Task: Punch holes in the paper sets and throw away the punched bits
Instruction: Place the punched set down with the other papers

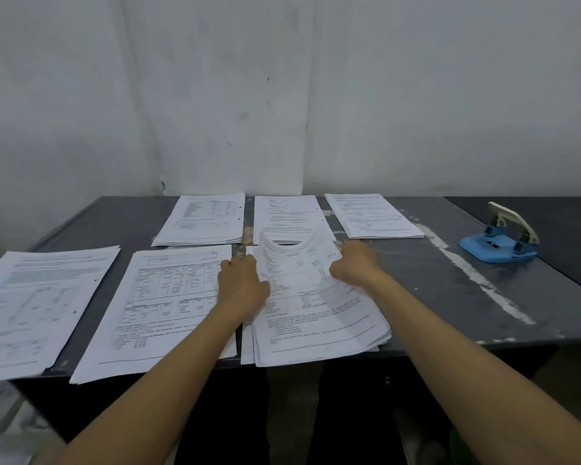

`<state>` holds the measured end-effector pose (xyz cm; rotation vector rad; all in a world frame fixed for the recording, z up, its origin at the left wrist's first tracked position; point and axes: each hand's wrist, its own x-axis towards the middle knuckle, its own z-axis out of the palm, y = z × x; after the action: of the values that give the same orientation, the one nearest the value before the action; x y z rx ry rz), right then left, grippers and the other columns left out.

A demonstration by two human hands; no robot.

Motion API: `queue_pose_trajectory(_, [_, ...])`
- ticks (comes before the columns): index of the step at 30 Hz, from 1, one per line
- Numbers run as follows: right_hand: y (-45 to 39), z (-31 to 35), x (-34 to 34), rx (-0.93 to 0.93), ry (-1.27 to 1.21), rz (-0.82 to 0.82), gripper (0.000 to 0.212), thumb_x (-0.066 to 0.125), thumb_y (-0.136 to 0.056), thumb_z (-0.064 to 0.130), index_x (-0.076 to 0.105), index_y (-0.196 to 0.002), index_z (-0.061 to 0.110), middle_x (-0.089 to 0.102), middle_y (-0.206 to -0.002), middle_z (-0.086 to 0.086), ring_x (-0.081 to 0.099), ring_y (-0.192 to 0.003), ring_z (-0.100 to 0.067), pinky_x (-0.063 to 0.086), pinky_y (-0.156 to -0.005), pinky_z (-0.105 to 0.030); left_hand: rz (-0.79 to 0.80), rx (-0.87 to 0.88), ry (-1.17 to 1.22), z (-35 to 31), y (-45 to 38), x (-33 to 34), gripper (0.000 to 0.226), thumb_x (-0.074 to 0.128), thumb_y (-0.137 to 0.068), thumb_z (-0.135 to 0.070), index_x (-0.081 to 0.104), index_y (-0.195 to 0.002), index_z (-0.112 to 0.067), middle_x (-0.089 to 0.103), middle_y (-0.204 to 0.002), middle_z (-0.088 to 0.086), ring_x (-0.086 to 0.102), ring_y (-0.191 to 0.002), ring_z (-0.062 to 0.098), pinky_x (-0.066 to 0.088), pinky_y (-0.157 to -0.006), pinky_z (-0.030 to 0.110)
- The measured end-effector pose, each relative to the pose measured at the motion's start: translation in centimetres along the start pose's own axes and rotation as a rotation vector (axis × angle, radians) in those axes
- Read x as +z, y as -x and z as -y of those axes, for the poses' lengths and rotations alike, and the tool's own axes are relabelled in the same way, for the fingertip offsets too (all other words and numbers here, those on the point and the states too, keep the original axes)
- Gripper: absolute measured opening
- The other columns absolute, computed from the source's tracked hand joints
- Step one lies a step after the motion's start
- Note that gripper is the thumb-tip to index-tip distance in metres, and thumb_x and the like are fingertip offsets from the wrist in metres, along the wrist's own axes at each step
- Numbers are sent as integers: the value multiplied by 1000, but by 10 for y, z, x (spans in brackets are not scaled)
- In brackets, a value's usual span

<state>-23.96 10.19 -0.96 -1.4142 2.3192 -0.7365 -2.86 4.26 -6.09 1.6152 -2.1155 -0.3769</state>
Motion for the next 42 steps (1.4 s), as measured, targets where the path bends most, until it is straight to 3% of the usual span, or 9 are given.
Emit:
queue_pose_trajectory(9, [-4,-9,5,88,-155,55,12,66,-81,11,59,-77,20,61,-76,6,59,-64,-11,38,-38,-15,26,-32,-171,-17,6,15,40,55,-92,-23,44,-129,-12,54,-130,13,44,-123,32,29,-105,43])
queue_pose_trajectory(15, [-5,-14,-3,207,-408,56,37,79,-78,2,43,-75,11,54,-81,-5,51,-69,-17,39,-51,-28,-52,-37,-49,-21,20,34,48,48,-93,-18,37,-138,-8,41,-143,14,33,-134,32,25,-113,45])
queue_pose_trajectory(22, [0,-16,2,241,-445,83,37,83,-73,-1,65,-105,-5,70,-102,-18,68,-95,-35,57,-78,-38,-97,-34,44,-19,19,32,45,49,-94,-14,41,-138,-7,45,-143,12,37,-133,30,26,-112,42])
queue_pose_trajectory(24, [0,-15,5,197,-433,69,26,79,-74,-6,68,-97,-1,72,-94,-16,70,-88,-33,58,-73,-39,-108,-25,138,-19,19,30,41,52,-93,-10,48,-133,-10,53,-137,8,46,-127,28,35,-110,42])
queue_pose_trajectory(28, [-2,-17,8,133,-412,60,17,74,-76,-9,70,-83,6,71,-79,-8,67,-69,-23,55,-61,-30,-77,-55,472,-18,17,18,31,60,-88,-4,53,-112,-21,61,-124,2,61,-100,18,57,-83,37])
queue_pose_trajectory(33, [-3,-22,2,88,-565,24,28,78,-79,-2,72,-104,10,73,-96,-3,69,-90,-22,59,-78,-35,-89,-192,895,-21,4,-6,89,77,-74,6,30,-140,-30,58,-120,-4,61,-95,9,51,-67,23])
queue_pose_trajectory(35, [-2,-22,-6,29,-649,-9,31,81,-78,2,73,-106,12,74,-100,0,70,-91,-19,59,-73,-30,-53,-294,1060,-24,-1,-17,102,81,-73,5,21,-150,-25,59,-118,-1,64,-94,13,54,-65,28])
queue_pose_trajectory(38, [-1,-17,-23,-46,-757,-57,30,83,-77,6,73,-103,17,75,-96,5,73,-83,-14,57,-62,-23,58,-278,1168,-31,-11,-34,65,78,-76,9,52,-133,-8,69,-119,10,74,-90,24,62,-71,38])
queue_pose_trajectory(42, [-2,-4,-43,-119,-859,-98,26,83,-78,7,72,-95,22,77,-85,11,74,-73,-6,57,-55,-20,-12,-91,1148,-47,-21,-61,36,74,-82,4,68,-109,-19,75,-105,4,76,-83,19,63,-71,39])
